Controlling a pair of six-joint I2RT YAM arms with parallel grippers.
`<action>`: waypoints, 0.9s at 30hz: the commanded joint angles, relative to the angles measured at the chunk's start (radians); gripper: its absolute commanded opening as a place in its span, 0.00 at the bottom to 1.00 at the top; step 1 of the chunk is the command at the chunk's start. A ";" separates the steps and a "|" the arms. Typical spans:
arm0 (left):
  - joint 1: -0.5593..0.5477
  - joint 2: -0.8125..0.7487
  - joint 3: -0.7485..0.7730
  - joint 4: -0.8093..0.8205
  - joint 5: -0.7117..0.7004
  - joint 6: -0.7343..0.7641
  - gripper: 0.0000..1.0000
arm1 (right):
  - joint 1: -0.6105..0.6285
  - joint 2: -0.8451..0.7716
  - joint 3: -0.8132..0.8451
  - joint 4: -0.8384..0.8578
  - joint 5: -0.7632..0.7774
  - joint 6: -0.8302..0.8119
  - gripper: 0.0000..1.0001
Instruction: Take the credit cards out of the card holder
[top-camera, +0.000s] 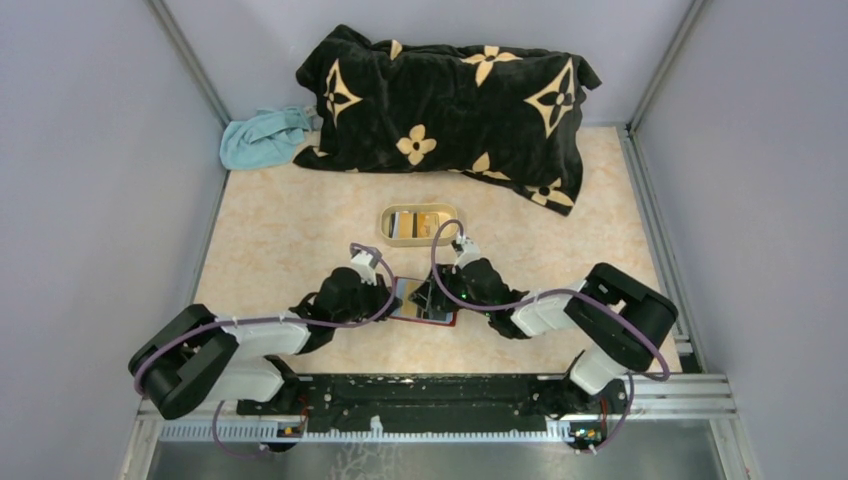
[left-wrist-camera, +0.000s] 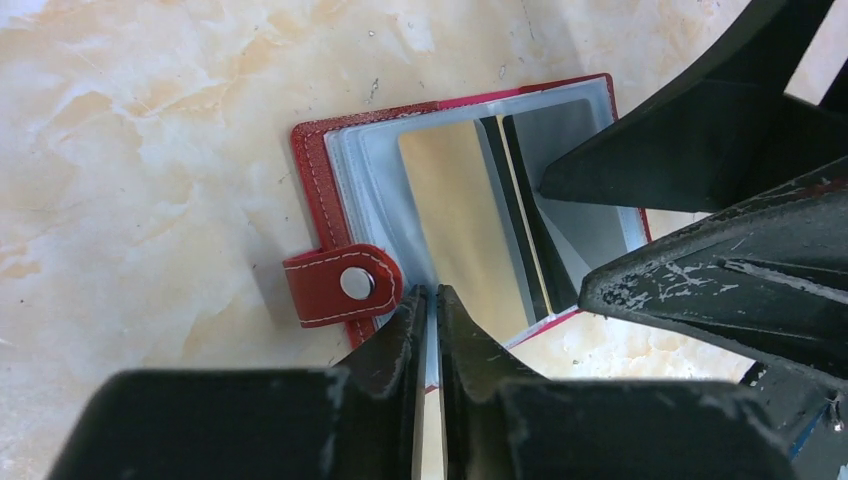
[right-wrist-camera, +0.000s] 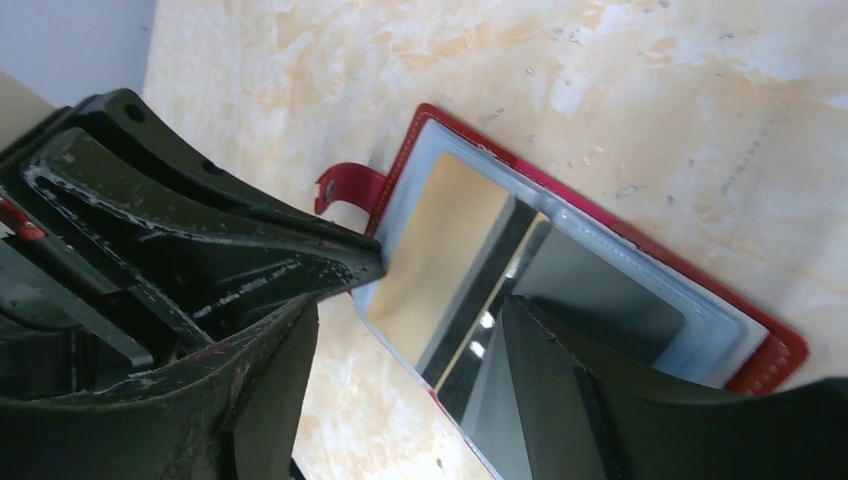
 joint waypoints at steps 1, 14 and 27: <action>0.005 0.029 -0.018 0.012 0.026 -0.009 0.13 | 0.004 0.070 -0.023 0.156 -0.045 0.055 0.69; 0.003 -0.094 -0.020 -0.081 -0.042 -0.031 0.27 | 0.011 0.020 -0.066 0.138 -0.019 0.059 0.54; 0.002 -0.073 0.063 0.050 0.194 -0.089 0.64 | 0.008 -0.071 -0.099 0.051 0.020 0.031 0.49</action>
